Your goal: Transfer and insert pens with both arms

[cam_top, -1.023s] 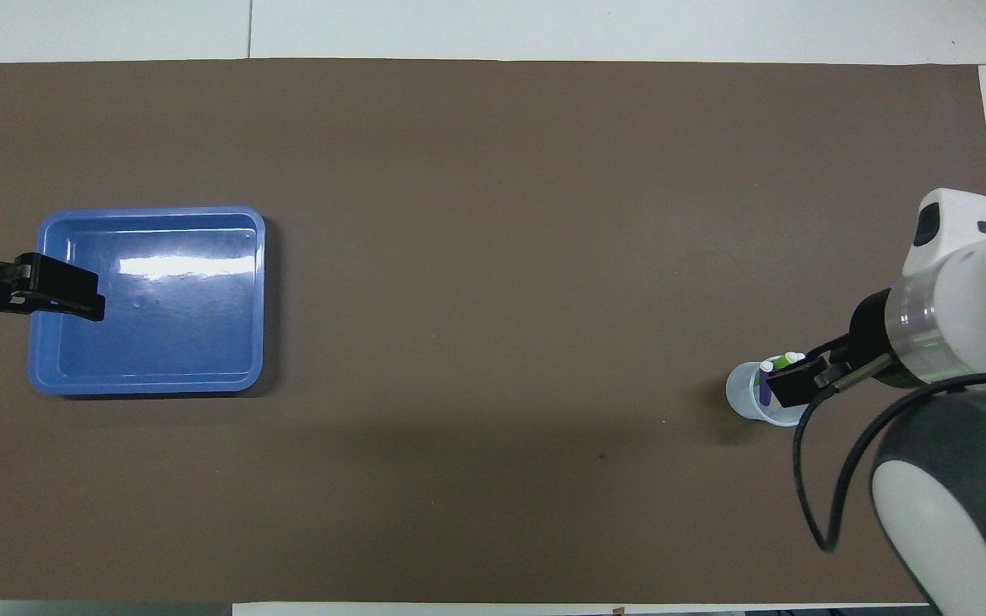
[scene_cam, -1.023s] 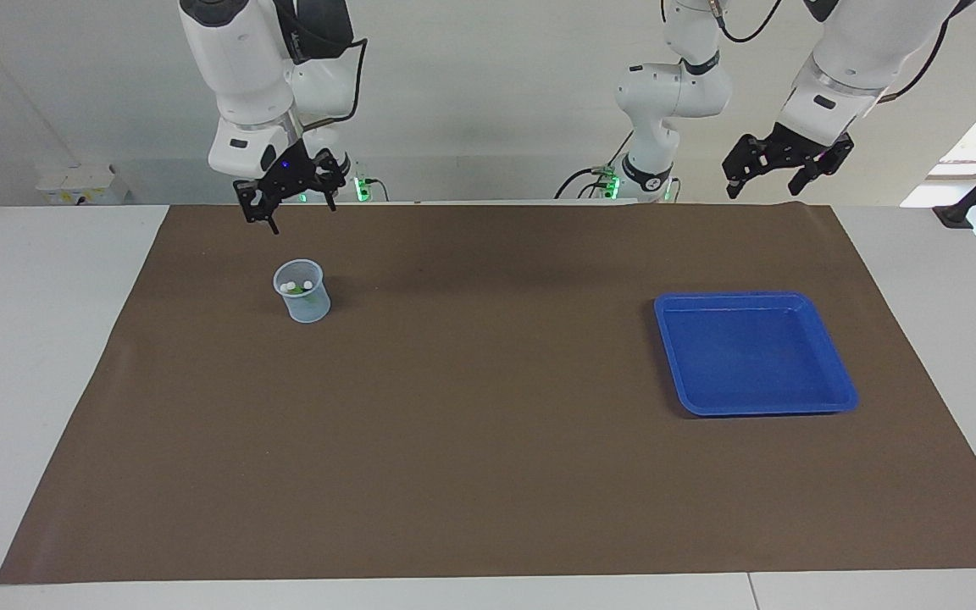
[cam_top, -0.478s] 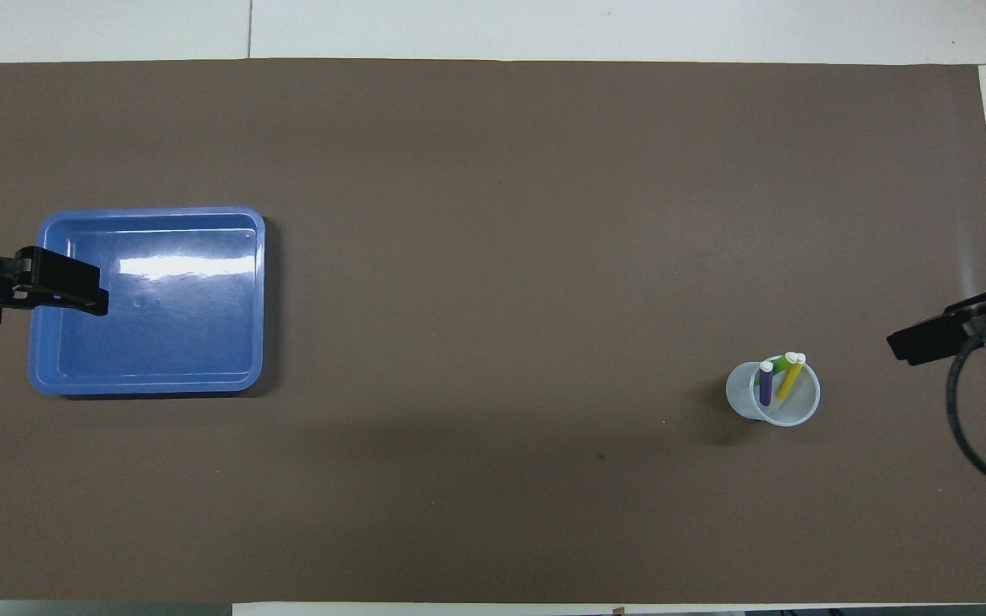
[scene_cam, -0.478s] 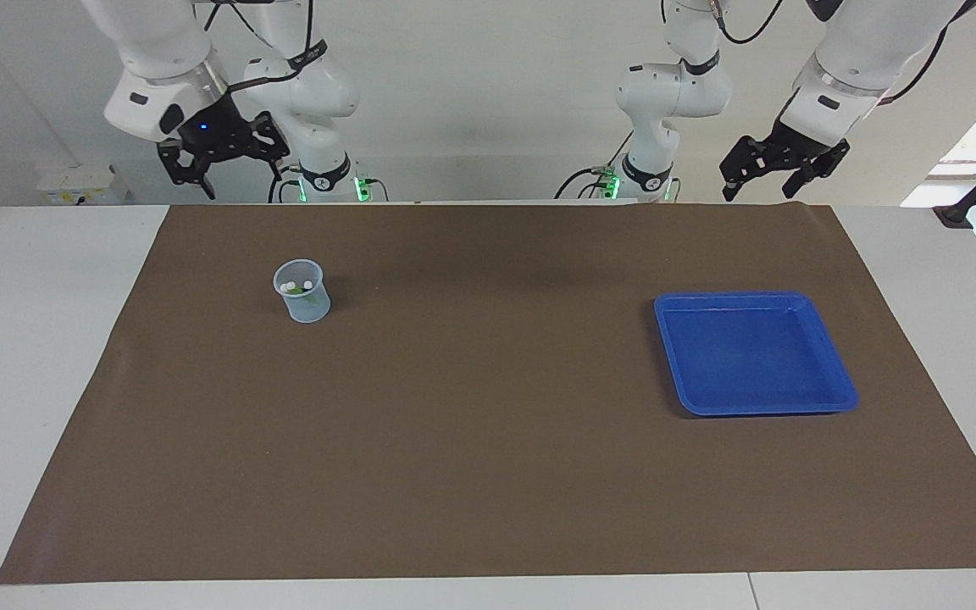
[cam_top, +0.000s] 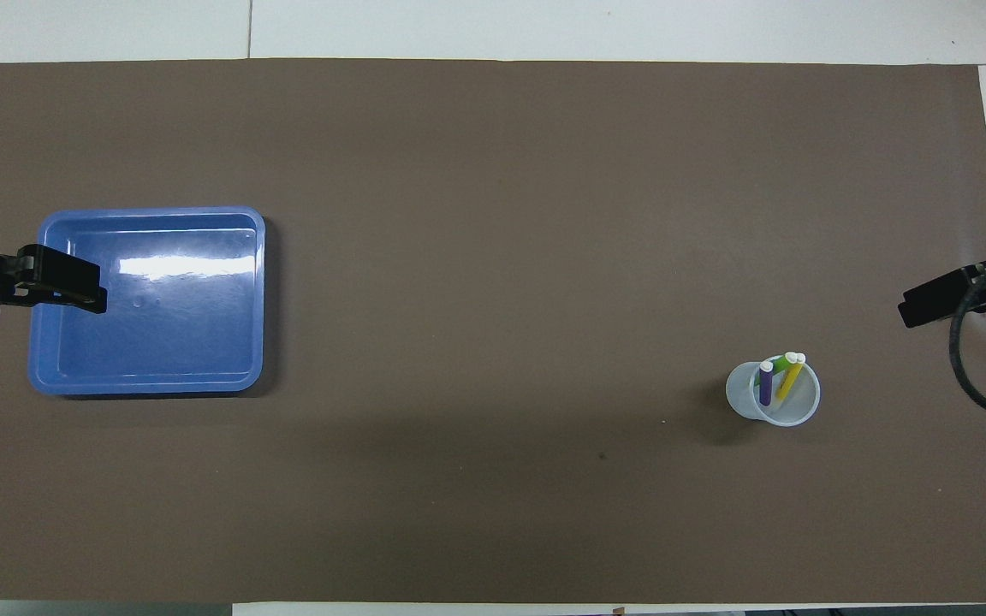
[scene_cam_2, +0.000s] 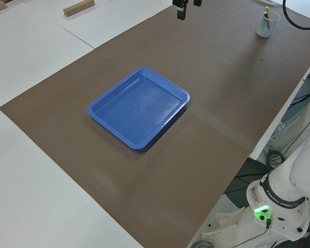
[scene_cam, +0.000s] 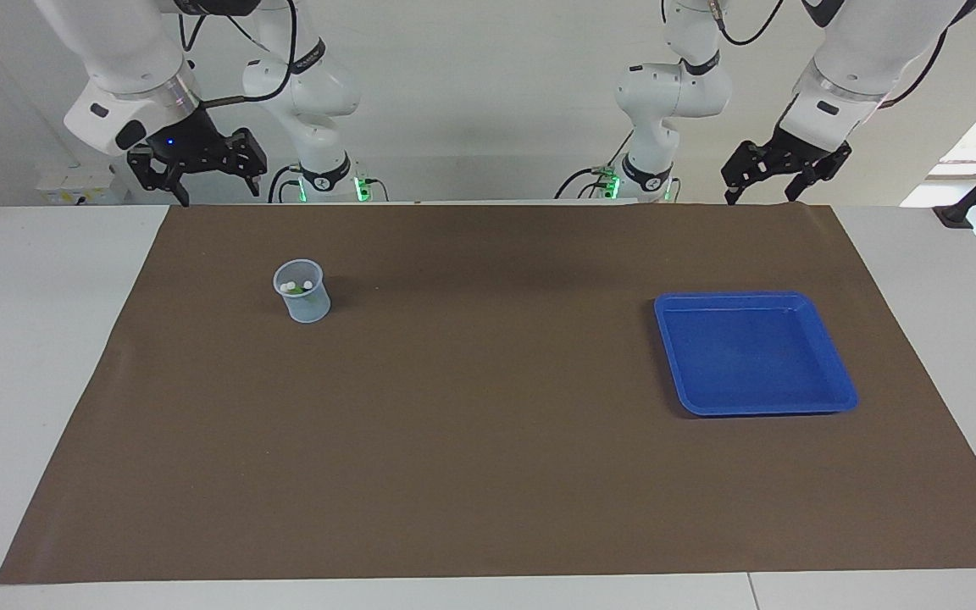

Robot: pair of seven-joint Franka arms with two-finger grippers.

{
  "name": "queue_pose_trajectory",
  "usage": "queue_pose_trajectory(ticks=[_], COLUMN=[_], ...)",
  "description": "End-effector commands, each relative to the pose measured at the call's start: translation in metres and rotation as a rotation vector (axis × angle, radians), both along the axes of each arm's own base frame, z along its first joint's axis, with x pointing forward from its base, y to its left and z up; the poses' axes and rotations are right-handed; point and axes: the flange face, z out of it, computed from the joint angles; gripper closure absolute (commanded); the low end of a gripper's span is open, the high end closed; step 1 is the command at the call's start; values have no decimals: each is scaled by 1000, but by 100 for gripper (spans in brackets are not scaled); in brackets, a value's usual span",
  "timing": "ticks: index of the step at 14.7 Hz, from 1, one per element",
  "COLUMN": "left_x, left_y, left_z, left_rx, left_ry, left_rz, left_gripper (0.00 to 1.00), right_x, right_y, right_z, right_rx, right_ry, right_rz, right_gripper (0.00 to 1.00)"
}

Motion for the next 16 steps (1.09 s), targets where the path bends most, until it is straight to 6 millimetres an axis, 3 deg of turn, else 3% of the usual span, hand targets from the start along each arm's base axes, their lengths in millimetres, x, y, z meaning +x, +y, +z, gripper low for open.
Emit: queue_pose_trajectory(ticks=[1,4,6,10,12,16], left_x=[1,0,-1,-1,-1,-1], left_y=[-3,-3,-3,-3,-4,-3], left_z=[0,-1,0,1,1,2], left_rx=[4,7,6,4,3,3], left_ry=[-18,-13,-13,-16,-16,-21], left_rz=[10,-24,-27,-29,-29,-18], left_gripper=[0,0,0,0,0,0], right_x=[3,3,5,13,9,11], right_y=[-32,-50,-48,-42,-48,-49], right_z=[-6,-8,-9,-31,-42,-31], right_rx=[-3,5,4,0,-2,6], right_ry=[27,23,15,53,79,36], right_rz=[-74,-111,-108,-96,-108,-109], right_gripper=[0,0,0,0,0,0])
